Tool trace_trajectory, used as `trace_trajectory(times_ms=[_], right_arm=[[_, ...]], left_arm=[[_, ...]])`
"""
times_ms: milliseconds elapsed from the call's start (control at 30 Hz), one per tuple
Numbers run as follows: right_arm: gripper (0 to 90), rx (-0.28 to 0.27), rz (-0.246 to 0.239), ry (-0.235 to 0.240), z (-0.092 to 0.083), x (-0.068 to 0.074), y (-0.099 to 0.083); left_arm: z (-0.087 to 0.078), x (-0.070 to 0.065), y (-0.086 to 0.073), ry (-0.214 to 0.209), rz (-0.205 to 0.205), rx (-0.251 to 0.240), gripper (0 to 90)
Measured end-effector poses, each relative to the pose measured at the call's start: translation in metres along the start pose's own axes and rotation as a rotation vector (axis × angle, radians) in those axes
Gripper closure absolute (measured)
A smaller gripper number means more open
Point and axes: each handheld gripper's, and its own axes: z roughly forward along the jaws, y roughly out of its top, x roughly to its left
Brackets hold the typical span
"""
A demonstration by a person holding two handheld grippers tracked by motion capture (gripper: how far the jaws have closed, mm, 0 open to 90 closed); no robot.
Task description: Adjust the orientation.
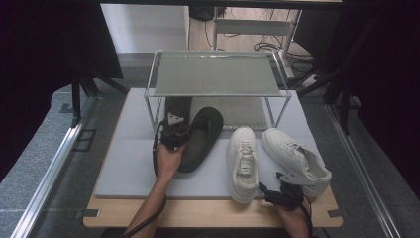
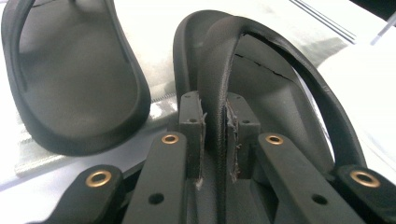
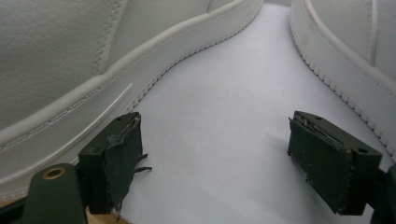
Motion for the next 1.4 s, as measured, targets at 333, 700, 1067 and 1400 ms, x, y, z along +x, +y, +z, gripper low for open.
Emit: trace_trajectory(times_ms=[333,700,1067,1400], right_arm=[[17.5,-0.001,0.0,0.002,0.0,0.0,0.0],[17.6,-0.001,-0.001,0.003,0.0,0.0,0.0],[17.5,-0.001,-0.001,0.003,0.0,0.0,0.0],[17.5,0.003,-0.003,0.003,0.0,0.0,0.0]], left_arm=[[0.019,0.004,0.0,0.055,-0.041,-0.023,79.1],[0.022,0.009,-0.005,0.057,-0.045,-0.012,76.5],[-0.004,0.007,-0.016,0.018,0.025,0.003,69.3],[-0.04,0.003,-0.044,-0.07,0.084,0.023,77.9]])
